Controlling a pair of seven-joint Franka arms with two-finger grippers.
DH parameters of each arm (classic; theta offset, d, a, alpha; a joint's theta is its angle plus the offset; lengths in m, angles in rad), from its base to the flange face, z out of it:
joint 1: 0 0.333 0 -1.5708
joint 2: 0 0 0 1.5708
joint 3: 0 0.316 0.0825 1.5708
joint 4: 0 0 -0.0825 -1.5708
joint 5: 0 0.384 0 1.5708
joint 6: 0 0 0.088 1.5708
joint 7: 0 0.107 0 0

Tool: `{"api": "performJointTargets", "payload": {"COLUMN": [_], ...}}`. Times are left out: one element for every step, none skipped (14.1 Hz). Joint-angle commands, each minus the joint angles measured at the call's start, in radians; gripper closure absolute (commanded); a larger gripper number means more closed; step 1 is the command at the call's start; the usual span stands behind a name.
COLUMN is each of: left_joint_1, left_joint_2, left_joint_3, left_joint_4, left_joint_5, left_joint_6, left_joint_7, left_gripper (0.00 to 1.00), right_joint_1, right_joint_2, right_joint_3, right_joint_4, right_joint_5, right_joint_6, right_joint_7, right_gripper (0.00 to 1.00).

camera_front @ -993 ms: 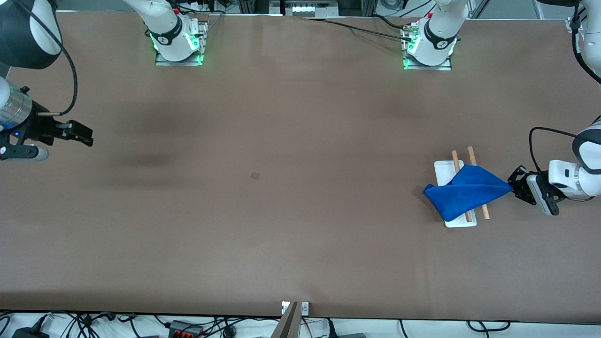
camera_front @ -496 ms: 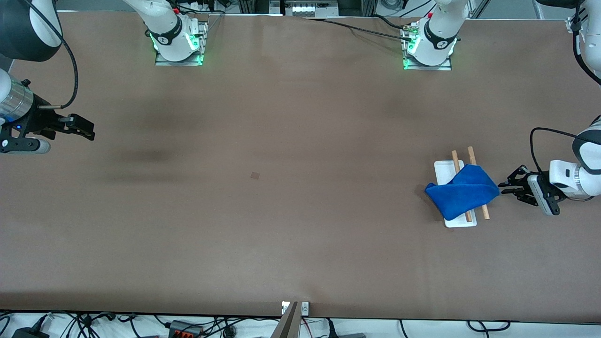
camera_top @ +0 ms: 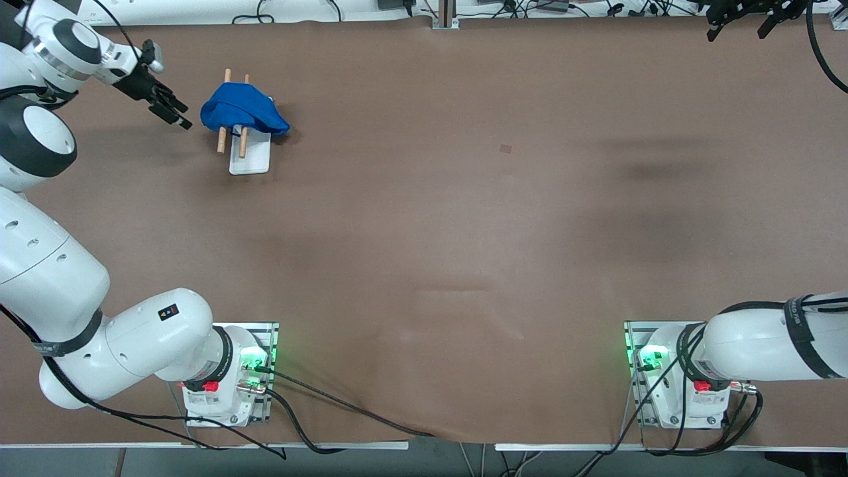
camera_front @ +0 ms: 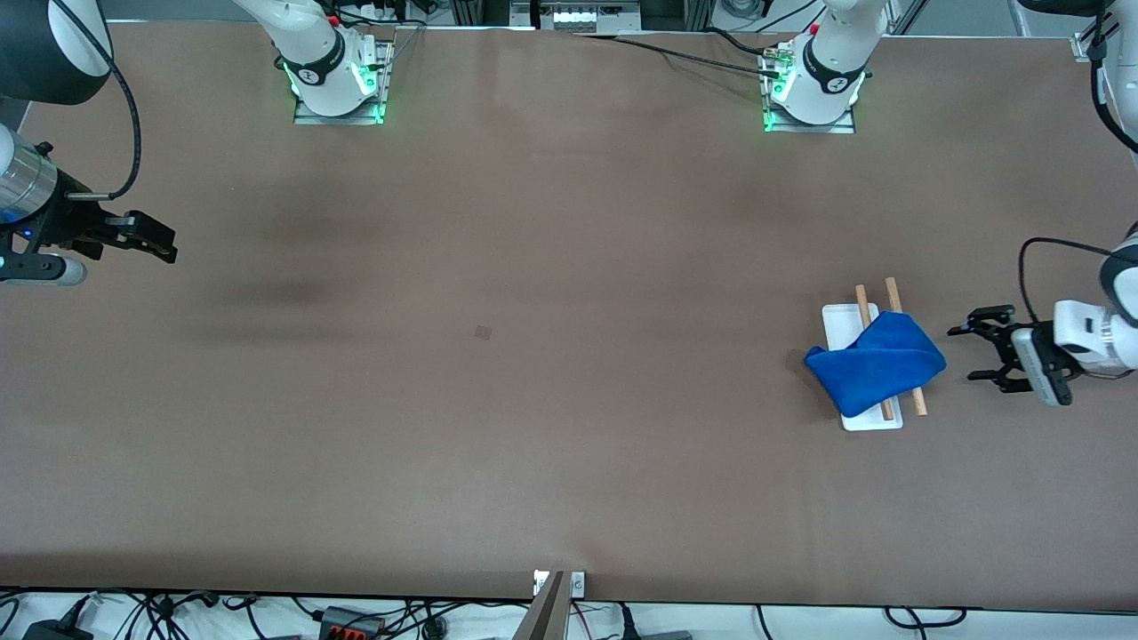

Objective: Pass towel and hang on rack
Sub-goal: 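Open the left gripper and release the towel on the rack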

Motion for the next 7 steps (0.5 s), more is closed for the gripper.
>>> {"api": "performJointTargets", "payload": {"left_joint_1": [0.024, 0.031, 0.030, 0.027, 0.022, 0.021, 0.021], "left_joint_2": [-0.015, -0.017, -0.029, -0.038, -0.052, -0.069, -0.081], "left_joint_3": [-0.004, -0.004, -0.003, -0.004, -0.006, -0.012, -0.018], "left_joint_4": [0.084, 0.116, 0.150, 0.171, 0.191, 0.210, 0.231], "left_joint_5": [0.017, 0.029, 0.031, 0.032, 0.049, 0.073, 0.090], "left_joint_6": [-0.118, -0.152, -0.195, -0.230, -0.266, -0.295, -0.331], "left_joint_7": [0.024, 0.024, 0.018, 0.006, -0.021, -0.064, -0.110], "left_gripper": [0.00, 0.00, 0.00, 0.00, 0.00, 0.00, 0.00], "right_joint_1": [-0.002, -0.002, -0.002, -0.002, -0.002, -0.002, -0.002], "right_joint_2": [-0.052, -0.066, -0.075, -0.091, -0.100, -0.106, -0.106], "right_joint_3": [0.002, 0.001, 0.001, 0.001, 0.001, 0.001, 0.001], "right_joint_4": [-0.063, -0.080, -0.099, -0.120, -0.137, -0.143, -0.140], "right_joint_5": [0.015, 0.015, 0.015, 0.013, 0.013, 0.012, 0.013], "right_joint_6": [0.012, 0.018, 0.036, 0.053, 0.064, 0.064, 0.058], "right_joint_7": [-0.009, -0.035, -0.043, -0.045, -0.045, -0.045, -0.043], "right_gripper": [0.00, 0.00, 0.00, 0.00, 0.00, 0.00, 0.00]}}
